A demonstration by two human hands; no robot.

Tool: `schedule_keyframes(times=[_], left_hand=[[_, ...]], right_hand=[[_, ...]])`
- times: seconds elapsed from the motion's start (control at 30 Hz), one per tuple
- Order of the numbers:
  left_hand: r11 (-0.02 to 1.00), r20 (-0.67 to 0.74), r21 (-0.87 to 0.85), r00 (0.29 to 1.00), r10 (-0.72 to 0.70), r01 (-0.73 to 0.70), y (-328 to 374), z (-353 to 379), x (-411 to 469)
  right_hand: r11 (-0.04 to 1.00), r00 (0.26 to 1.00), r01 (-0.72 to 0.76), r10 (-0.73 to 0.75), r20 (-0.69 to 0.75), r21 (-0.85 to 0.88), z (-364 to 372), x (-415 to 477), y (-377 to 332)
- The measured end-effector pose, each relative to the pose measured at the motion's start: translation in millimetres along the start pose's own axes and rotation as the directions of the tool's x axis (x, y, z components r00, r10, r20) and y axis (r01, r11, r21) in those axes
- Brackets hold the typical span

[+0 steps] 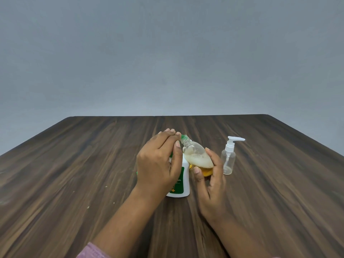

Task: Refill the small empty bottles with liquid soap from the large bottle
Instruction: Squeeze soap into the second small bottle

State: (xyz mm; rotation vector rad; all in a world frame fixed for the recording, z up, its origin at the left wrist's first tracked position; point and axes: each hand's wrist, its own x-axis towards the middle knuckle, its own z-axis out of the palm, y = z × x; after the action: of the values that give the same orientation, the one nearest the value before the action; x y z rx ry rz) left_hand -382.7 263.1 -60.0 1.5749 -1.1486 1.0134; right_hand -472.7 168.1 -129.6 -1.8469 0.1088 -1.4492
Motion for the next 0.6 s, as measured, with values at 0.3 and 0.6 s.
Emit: schedule_keyframes(times=[0.3, 0.6], left_hand=[[0.999, -0.027, -0.025, 0.999, -0.039, 0.039, -1, 4, -9], [1.000, 0.014, 0.025, 1.000, -0.002, 0.002, 4, -3, 4]], right_hand=[[1.000, 1.000, -0.007, 0.007, 0.017, 0.024, -1, 0, 0], [0.995, 1.000, -0.015, 0.014, 0.011, 0.098, 1, 1, -2]])
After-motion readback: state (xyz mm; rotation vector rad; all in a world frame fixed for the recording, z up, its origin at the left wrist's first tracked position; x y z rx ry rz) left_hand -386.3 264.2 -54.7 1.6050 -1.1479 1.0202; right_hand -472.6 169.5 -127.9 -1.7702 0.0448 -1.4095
